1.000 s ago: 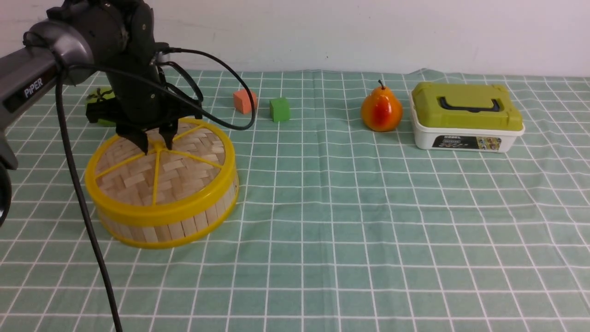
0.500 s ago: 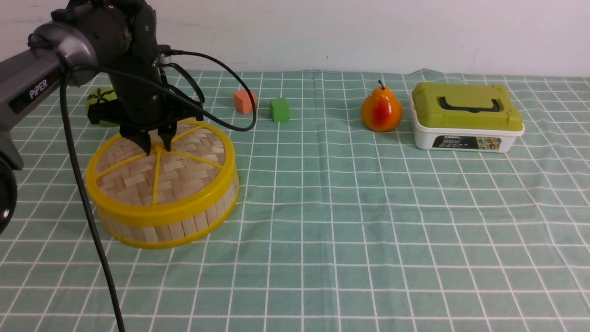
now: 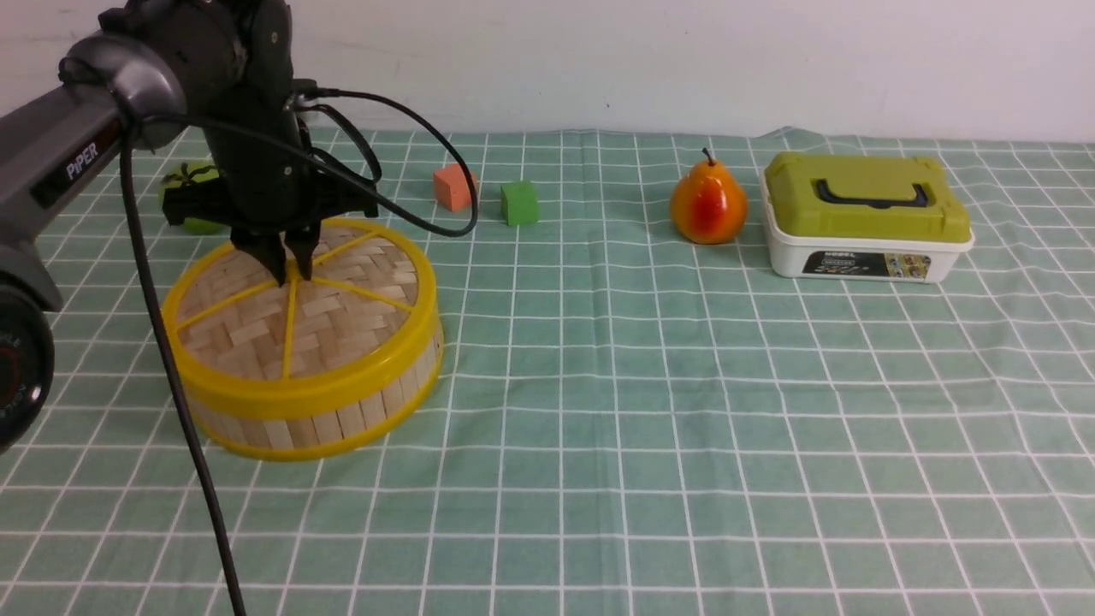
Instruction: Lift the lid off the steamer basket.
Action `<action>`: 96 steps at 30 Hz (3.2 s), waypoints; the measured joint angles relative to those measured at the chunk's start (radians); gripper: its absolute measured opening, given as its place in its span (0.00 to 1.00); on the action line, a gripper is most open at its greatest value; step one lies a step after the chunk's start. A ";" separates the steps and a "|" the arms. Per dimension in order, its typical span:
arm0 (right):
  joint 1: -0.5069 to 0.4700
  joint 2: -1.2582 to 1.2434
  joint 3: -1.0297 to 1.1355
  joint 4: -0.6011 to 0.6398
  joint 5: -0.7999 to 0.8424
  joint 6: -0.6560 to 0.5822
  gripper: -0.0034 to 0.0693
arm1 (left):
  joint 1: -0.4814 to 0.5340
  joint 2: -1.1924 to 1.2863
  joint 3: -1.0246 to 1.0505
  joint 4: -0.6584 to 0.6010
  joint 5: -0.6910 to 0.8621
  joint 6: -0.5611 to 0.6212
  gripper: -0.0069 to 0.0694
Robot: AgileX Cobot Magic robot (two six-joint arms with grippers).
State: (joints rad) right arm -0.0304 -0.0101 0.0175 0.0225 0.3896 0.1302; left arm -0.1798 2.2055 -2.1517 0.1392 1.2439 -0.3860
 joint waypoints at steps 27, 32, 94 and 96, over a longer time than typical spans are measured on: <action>0.000 0.000 0.000 0.000 0.000 0.000 0.38 | 0.314 -0.405 0.220 -0.003 -0.001 0.091 0.23; 0.000 0.000 0.000 0.000 0.000 0.000 0.38 | 0.470 -0.450 0.469 -0.028 -0.001 0.095 0.23; 0.000 0.000 0.000 0.000 0.000 0.000 0.38 | 0.479 -1.270 1.363 -0.634 -0.507 0.553 0.07; 0.000 0.000 0.000 0.000 0.000 0.000 0.38 | 0.479 -1.390 1.486 -0.724 -0.578 0.673 0.07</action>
State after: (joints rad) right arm -0.0304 -0.0101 0.0175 0.0225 0.3896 0.1302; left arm 0.2989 0.8155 -0.6661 -0.5849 0.6655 0.2871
